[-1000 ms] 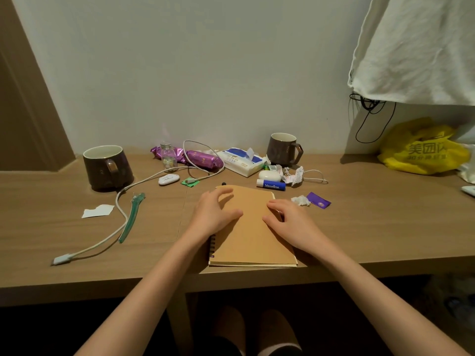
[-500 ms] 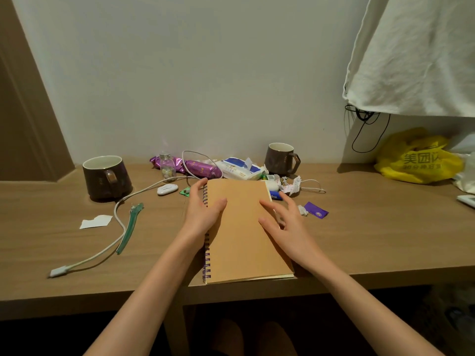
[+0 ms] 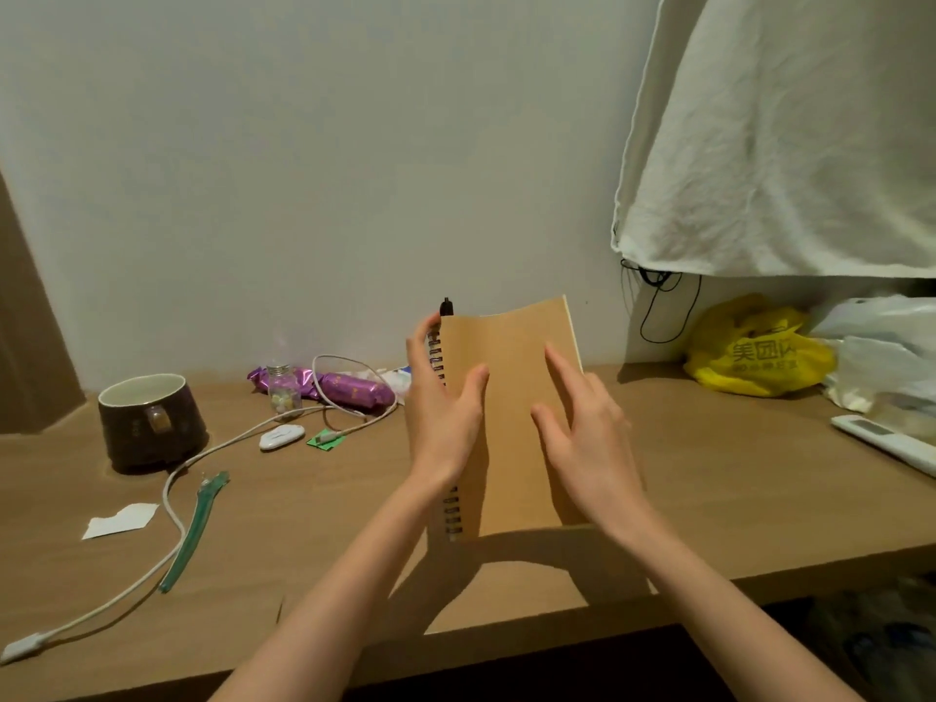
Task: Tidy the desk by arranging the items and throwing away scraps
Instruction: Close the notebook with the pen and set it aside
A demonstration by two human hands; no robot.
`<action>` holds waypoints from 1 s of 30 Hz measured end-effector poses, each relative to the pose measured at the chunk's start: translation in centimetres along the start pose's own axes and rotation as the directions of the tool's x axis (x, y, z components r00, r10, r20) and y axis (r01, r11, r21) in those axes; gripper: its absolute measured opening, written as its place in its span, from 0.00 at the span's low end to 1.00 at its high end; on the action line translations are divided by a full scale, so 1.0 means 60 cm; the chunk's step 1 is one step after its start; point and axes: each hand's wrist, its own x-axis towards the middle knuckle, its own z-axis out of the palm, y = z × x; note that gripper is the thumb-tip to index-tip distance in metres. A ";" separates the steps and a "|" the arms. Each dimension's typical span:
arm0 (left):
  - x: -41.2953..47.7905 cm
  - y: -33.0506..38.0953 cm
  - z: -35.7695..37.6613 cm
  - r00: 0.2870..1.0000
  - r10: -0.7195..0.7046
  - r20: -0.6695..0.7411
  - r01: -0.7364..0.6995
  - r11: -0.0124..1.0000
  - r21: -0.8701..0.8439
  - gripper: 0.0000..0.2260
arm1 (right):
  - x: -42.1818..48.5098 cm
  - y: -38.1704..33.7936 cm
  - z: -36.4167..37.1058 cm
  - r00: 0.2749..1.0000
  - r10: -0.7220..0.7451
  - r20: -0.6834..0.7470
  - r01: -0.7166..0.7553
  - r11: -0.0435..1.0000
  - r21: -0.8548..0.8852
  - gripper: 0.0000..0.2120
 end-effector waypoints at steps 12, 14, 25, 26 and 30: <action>0.046 0.001 0.194 0.863 -0.345 0.369 0.445 0.864 -0.234 0.21 | 0.107 0.168 -0.128 0.948 0.311 -0.063 -0.257 0.870 0.421 0.26; 0.050 -0.005 0.223 0.831 -0.346 0.435 0.459 0.869 -0.183 0.24 | 0.119 0.204 -0.139 0.933 0.356 -0.058 -0.298 0.852 0.430 0.26; 0.020 -0.098 0.324 0.661 -0.188 0.726 -0.361 0.769 0.528 0.26 | 0.140 0.413 -0.134 0.829 0.560 0.000 -0.539 0.798 0.270 0.26; 0.018 -0.107 0.326 0.640 -0.212 0.739 -0.400 0.728 0.556 0.26 | 0.139 0.425 -0.125 0.824 0.566 0.019 -0.552 0.795 0.251 0.26; 0.011 -0.137 0.323 0.602 -0.235 0.763 -0.509 0.624 0.593 0.26 | 0.143 0.457 -0.089 0.813 0.573 0.103 -0.582 0.788 0.200 0.26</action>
